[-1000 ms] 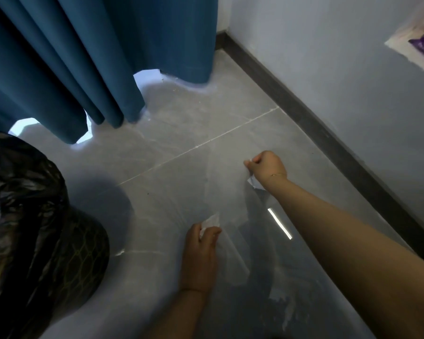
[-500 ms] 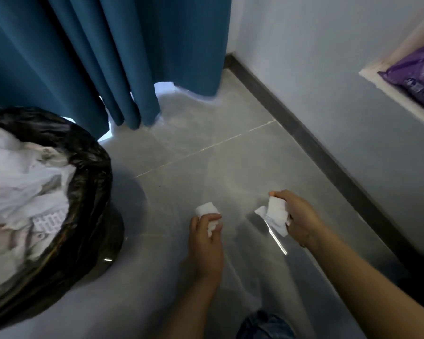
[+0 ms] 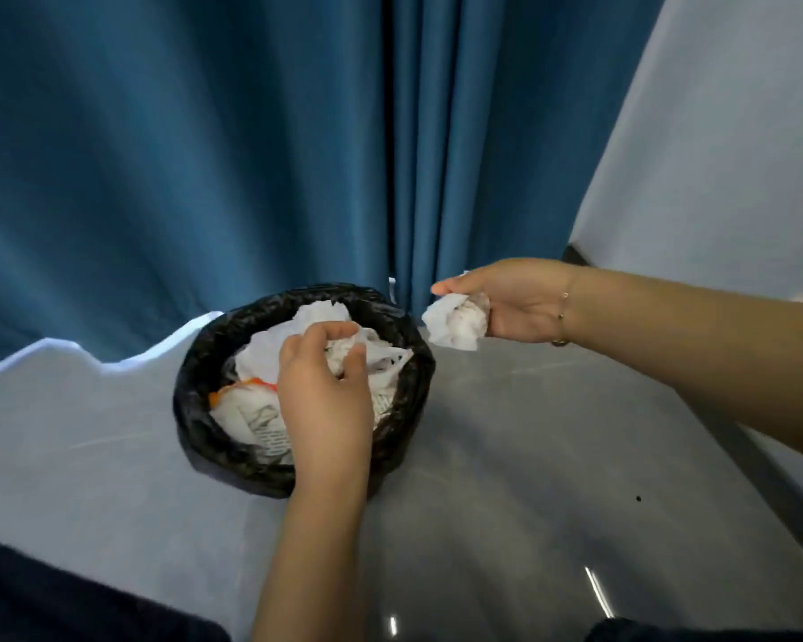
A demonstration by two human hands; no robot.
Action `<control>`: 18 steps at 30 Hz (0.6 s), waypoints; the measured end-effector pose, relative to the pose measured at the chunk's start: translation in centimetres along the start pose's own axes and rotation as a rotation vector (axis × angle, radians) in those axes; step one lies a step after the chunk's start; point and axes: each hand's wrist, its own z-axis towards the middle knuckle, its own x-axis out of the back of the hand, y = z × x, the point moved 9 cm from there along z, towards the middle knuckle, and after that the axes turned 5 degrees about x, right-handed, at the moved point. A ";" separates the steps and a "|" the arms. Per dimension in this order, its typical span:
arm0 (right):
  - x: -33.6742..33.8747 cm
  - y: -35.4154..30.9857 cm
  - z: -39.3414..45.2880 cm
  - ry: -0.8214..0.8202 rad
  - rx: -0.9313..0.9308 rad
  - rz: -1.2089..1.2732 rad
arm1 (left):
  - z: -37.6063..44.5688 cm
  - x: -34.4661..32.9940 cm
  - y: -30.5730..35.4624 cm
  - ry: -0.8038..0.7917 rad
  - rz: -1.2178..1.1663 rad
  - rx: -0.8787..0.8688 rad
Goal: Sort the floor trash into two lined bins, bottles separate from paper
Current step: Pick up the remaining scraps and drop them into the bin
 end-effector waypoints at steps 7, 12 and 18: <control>-7.6 4.2 2.7 -0.030 -0.257 -0.400 | 2.1 0.5 -5.6 -0.223 0.166 0.315; -7.6 4.4 1.7 -0.065 -0.238 -0.375 | 3.2 1.3 -4.0 -0.248 0.185 0.265; -5.3 2.8 0.7 -0.005 -0.131 -0.469 | 5.8 0.1 -0.3 -0.333 0.407 0.120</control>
